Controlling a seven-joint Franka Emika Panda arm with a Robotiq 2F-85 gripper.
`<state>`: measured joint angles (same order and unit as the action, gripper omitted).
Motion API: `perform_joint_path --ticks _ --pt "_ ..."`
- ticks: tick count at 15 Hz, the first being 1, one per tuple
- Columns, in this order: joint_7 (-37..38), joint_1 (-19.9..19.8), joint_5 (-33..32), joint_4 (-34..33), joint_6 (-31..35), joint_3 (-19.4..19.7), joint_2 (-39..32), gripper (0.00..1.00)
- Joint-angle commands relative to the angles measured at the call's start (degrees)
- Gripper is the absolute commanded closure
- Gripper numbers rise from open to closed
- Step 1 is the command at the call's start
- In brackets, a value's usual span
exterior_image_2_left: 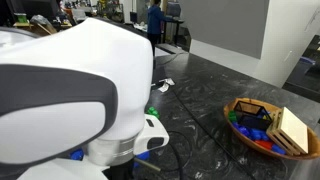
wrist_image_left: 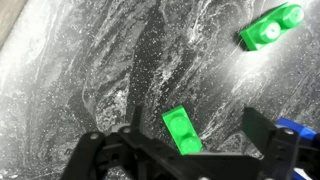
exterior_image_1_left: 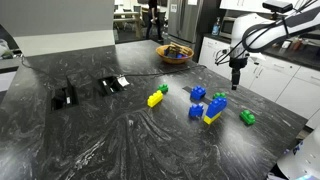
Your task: Take the green legos between the blue legos and move it closer to the yellow legos
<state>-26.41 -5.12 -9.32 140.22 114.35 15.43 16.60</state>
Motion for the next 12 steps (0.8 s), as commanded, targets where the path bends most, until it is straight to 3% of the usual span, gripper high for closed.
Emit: perform_joint_path --ticks 1,8,12 --pt "-0.23 -0.98 0.3 -0.09 -0.12 -0.96 -0.07 0.0" --pt "0.98 -0.89 -0.06 -1.19 0.22 -1.53 -1.07 0.0" --pt "-4.27 0.48 0.35 -1.66 3.82 -1.94 -1.12 0.0"
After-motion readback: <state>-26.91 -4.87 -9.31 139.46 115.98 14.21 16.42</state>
